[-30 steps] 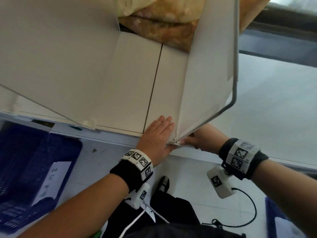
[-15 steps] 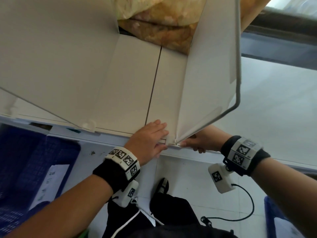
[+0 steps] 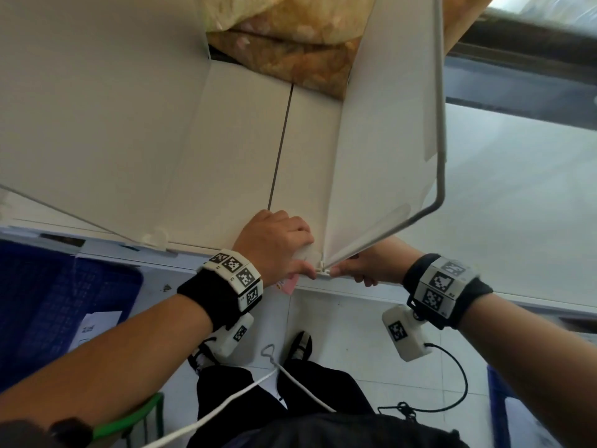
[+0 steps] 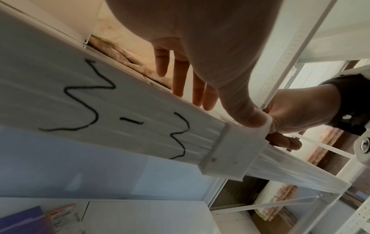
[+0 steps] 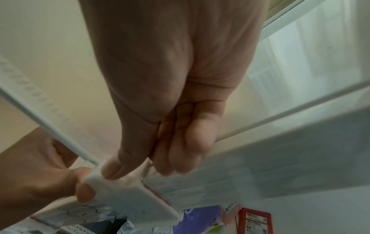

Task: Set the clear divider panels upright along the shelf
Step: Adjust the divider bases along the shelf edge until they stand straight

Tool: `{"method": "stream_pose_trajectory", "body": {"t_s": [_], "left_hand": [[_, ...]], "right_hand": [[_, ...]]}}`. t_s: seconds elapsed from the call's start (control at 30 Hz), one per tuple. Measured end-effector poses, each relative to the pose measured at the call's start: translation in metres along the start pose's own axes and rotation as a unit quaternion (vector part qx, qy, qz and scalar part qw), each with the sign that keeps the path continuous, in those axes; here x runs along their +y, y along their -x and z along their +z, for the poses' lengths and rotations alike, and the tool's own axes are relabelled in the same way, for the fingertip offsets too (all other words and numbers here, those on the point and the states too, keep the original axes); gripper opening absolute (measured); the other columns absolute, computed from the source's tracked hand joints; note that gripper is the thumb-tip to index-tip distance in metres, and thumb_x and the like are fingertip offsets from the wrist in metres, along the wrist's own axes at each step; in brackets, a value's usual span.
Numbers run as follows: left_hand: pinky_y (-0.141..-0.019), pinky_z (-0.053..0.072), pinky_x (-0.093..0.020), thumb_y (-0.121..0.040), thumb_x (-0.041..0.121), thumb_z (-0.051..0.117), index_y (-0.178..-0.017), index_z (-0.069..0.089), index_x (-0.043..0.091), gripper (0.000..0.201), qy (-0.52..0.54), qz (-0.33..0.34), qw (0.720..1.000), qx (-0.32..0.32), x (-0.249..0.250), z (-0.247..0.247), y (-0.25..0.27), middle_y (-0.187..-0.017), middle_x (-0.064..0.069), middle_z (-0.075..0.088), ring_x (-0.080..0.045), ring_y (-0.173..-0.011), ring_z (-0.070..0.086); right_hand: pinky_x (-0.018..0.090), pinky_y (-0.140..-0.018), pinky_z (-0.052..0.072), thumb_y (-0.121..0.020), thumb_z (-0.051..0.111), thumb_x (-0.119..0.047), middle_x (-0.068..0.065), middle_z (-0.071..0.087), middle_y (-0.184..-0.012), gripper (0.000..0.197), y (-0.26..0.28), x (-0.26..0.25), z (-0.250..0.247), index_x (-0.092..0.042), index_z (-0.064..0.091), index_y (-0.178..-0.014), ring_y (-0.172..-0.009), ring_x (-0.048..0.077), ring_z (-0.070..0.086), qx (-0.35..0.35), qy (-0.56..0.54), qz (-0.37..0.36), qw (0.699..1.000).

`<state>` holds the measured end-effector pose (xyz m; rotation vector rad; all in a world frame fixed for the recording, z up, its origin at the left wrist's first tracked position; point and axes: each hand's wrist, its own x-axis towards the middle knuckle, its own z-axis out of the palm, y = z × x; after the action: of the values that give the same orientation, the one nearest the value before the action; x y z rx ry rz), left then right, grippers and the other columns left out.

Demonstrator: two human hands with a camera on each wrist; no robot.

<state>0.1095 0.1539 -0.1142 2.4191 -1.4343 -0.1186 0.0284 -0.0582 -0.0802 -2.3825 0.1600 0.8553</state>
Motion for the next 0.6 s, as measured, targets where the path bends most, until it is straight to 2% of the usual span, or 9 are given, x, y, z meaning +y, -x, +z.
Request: {"method": "stream_pose_trajectory", "body": {"t_s": [0.23, 0.47, 0.6], "left_hand": [[-0.076, 0.032, -0.034, -0.066, 0.073, 0.057, -0.096, 0.072, 0.022, 0.061, -0.03, -0.003, 0.999, 0.012, 0.005, 0.005, 0.004, -0.103, 0.009, 0.069, -0.02, -0.085, 0.06], [-0.078, 0.035, -0.035, -0.069, 0.08, 0.033, -0.097, 0.068, 0.026, 0.07, -0.094, -0.032, 0.993, -0.059, 0.011, -0.005, 0.002, -0.104, 0.01, 0.068, -0.019, -0.087, 0.06], [-0.085, 0.037, -0.035, -0.073, 0.078, 0.031, -0.107, 0.064, 0.027, 0.069, -0.096, -0.034, 0.99, -0.102, 0.013, -0.011, 0.001, -0.117, 0.009, 0.063, -0.018, -0.099, 0.057]], "right_hand": [[0.021, -0.047, 0.049, -0.08, 0.072, -0.05, -0.001, 0.067, -0.058, 0.04, 0.0, -0.002, -0.001, -0.01, 0.068, -0.084, -0.041, 0.008, 0.057, 0.004, 0.002, -0.004, 1.0], [0.024, -0.049, 0.052, -0.082, 0.072, -0.047, 0.001, 0.069, -0.059, 0.036, 0.0, -0.001, 0.0, -0.011, 0.067, -0.082, -0.041, 0.008, 0.059, 0.006, 0.011, -0.018, 1.0], [0.026, -0.051, 0.054, -0.081, 0.071, -0.047, 0.0, 0.068, -0.058, 0.035, 0.002, -0.002, -0.001, -0.013, 0.065, -0.077, -0.043, 0.009, 0.061, 0.008, 0.016, -0.024, 1.0]]}}
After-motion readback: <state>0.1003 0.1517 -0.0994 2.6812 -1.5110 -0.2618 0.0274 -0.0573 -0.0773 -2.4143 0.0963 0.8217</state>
